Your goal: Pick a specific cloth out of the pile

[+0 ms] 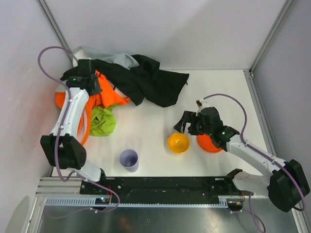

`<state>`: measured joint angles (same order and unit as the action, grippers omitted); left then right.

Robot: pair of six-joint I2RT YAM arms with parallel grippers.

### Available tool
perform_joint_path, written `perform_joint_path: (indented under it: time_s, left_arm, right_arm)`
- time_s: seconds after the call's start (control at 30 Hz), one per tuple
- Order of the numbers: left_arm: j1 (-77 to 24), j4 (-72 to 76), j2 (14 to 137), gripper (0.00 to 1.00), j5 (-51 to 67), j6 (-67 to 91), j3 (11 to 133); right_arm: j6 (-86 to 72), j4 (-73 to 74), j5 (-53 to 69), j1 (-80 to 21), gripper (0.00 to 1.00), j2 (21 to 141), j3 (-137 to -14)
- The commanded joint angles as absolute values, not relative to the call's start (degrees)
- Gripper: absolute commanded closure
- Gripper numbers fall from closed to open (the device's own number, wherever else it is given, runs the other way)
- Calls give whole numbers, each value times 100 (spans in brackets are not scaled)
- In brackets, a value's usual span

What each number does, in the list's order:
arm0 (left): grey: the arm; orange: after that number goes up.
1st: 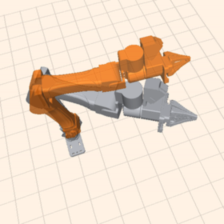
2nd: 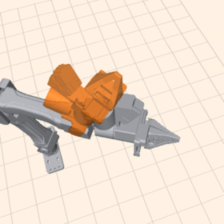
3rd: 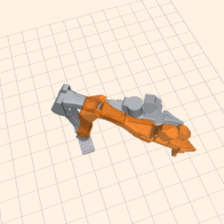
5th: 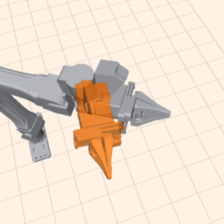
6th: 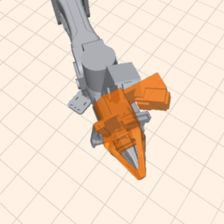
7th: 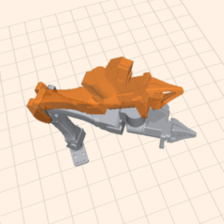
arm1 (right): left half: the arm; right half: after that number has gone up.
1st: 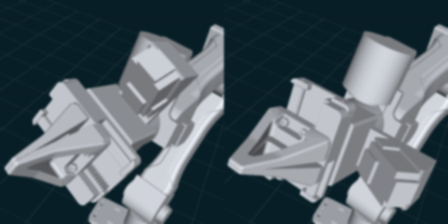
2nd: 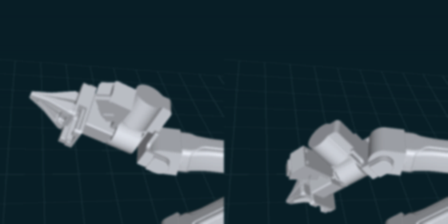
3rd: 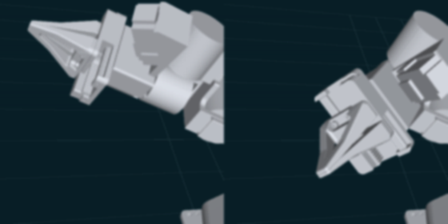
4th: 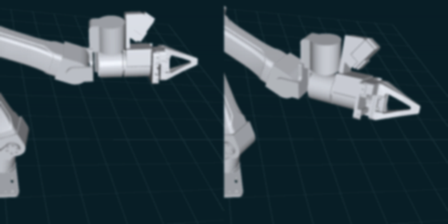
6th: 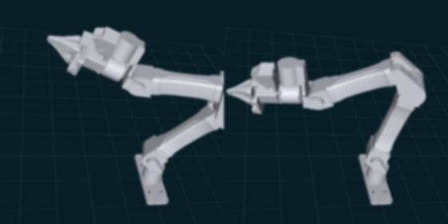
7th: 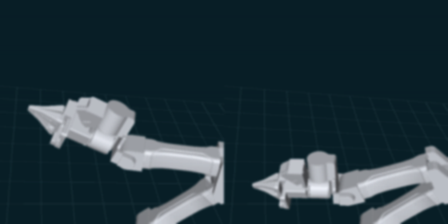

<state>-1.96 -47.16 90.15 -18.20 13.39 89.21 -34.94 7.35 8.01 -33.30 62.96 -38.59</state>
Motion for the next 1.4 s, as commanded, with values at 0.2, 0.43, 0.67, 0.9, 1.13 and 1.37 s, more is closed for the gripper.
perform_joint_path:
  time_s: [0.2,0.43,0.67,0.9,1.13,1.37]
  left_arm:
    - [-180,-3955,8545,99,-1964,1173,9548]
    - [-137,-3903,8837,99,-2357,1128,9399]
    - [125,-3602,9170,99,-2648,1533,8978]
    - [965,-3251,9809,99,-2012,2551,8347]
    - [1564,-3248,10746,99,-1360,3069,8406]
    - [1848,-3257,11097,99,-887,3042,8488]
  right_arm:
    - [-3520,384,914,-3613,1,6977,-4631]
    - [-3454,353,1127,-3819,1,7722,-5310]
    - [-3409,346,1450,-4054,1,8624,-6156]
    - [-3478,466,1756,-4269,1,9558,-7070]
    - [-3585,677,2014,-4463,1,10419,-7919]
    - [-3853,658,2385,-4580,1,11196,-8624]
